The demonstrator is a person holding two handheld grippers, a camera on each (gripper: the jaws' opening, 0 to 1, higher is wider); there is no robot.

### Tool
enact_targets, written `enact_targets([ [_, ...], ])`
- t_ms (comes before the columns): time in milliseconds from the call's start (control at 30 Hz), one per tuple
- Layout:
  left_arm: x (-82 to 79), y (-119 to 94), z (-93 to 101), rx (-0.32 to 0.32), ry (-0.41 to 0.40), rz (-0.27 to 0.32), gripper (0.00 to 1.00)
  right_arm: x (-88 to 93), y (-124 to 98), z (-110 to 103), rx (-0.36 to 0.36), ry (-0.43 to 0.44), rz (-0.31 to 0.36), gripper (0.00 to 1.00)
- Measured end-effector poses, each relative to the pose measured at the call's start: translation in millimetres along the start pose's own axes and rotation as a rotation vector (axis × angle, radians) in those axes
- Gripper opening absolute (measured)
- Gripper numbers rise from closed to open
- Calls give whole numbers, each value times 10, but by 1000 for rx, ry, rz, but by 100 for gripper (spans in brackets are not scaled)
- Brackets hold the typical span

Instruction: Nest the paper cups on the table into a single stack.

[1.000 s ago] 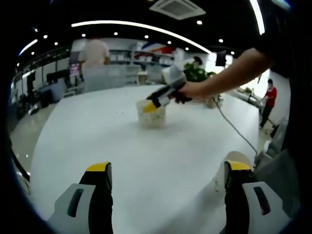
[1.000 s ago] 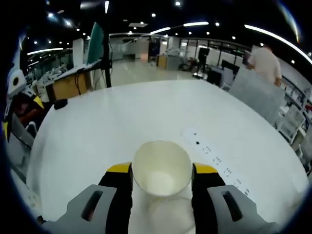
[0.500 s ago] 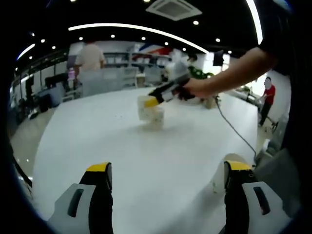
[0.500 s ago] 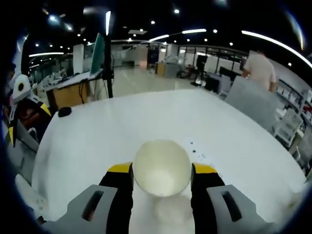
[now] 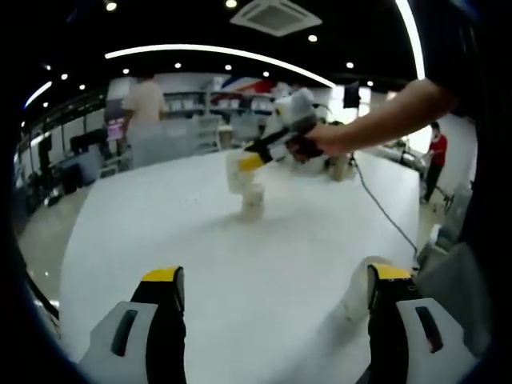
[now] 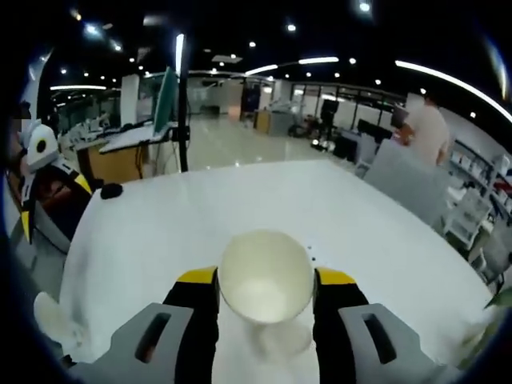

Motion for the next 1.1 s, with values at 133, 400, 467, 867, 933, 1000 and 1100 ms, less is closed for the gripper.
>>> enact_targets([
  [133, -44, -16, 8, 6, 10, 8, 95, -96, -123, -16, 9, -13, 15, 43],
  [400, -142, -19, 12, 13, 27, 17, 95, -306, -365, -32, 32, -19, 66, 43],
  [467, -154, -18, 20, 17, 29, 20, 95, -360, -446, -70, 38, -23, 85, 43],
  [867, -218, -48, 59, 26, 33, 36, 95, -467, -786, -206, 51, -20, 128, 42],
  [933, -220, -50, 56, 26, 30, 38, 96, -473, -830, -224, 50, -22, 129, 42],
  [1000, -216, -56, 60, 25, 28, 38, 96, -511, -900, -263, 52, -27, 138, 42],
  [1100, -224, -66, 63, 27, 29, 41, 96, -570, -992, -295, 51, -25, 157, 42],
])
Point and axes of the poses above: the point that each gripper's makers call its tool centre point, and the gripper's own axes: y roughly forward along the fingers, z roughly to its right, x roughly out of its underside, the point moved 9 cm from there along -y, roughly backward along the fingers, and after that the axes turned 4 degrees about z, right-handed, at the moved point
